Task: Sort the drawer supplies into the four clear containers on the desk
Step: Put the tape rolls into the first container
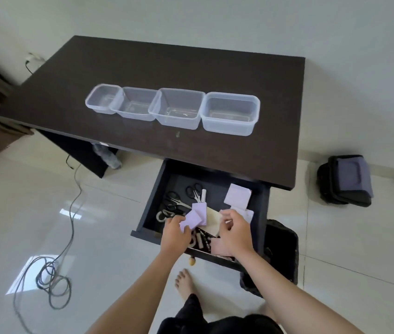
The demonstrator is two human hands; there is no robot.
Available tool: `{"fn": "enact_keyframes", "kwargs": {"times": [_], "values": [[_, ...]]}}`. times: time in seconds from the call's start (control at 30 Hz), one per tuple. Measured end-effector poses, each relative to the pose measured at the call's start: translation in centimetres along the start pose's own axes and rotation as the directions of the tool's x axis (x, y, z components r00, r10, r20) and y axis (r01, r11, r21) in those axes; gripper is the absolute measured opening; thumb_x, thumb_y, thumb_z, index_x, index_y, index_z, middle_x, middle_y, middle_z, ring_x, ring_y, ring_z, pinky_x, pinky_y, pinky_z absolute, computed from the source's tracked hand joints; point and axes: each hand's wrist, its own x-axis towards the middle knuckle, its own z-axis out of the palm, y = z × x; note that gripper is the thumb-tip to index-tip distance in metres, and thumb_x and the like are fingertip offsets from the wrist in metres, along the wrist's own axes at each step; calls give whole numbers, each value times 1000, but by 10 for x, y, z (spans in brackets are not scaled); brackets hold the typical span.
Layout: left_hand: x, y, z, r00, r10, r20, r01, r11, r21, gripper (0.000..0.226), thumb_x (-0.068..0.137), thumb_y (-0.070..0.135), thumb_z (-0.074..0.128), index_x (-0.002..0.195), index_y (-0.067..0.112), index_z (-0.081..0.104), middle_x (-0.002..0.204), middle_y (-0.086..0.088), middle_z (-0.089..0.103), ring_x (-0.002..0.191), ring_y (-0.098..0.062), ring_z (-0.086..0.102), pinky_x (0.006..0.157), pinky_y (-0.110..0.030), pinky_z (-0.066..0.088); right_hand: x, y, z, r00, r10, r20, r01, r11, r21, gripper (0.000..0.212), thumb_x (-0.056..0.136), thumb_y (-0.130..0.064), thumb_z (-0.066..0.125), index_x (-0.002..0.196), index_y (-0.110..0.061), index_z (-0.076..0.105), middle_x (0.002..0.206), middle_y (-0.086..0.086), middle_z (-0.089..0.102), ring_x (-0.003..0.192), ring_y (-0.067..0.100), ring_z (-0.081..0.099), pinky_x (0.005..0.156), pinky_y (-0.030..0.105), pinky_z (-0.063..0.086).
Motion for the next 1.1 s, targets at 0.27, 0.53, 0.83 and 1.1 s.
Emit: {"fn": "enact_keyframes", "kwargs": {"times": [0.27, 0.53, 0.83, 1.1], "values": [[67, -42, -44, 990, -13, 144, -17, 979, 204, 38, 88, 19, 56, 126, 13, 52, 127, -11, 50, 109, -28, 57, 92, -32, 45, 18, 6, 87, 953, 153, 262, -65, 947, -314, 26, 85, -10, 52, 105, -15, 67, 100, 2, 69, 96, 21, 63, 76, 24, 46], [94, -50, -40, 972, -59, 229, -7, 961, 275, 33, 83, 13, 57, 115, 15, 49, 109, -5, 64, 98, -27, 61, 76, -34, 50, 27, 16, 100, 958, 168, 231, -81, 935, -346, 25, 81, -7, 61, 102, -17, 71, 104, 1, 71, 97, 20, 65, 86, 29, 51], [102, -49, -28, 966, -84, 244, 3, 948, 318, 27, 79, 13, 62, 102, 15, 49, 98, -3, 62, 82, -23, 57, 63, -31, 44, 50, 26, 89, 941, 86, 328, 76, 889, -451, 22, 72, -14, 73, 92, -17, 65, 101, -2, 57, 92, 20, 58, 70, 32, 48], [105, -48, -23, 973, -124, 193, 63, 953, 296, 21, 81, 14, 62, 99, 11, 52, 93, -5, 62, 79, -26, 58, 63, -32, 46, 53, 37, 100, 918, 24, 397, 220, 800, -558, 19, 72, -22, 76, 80, -7, 66, 92, 4, 52, 93, 25, 52, 69, 31, 42]]}}
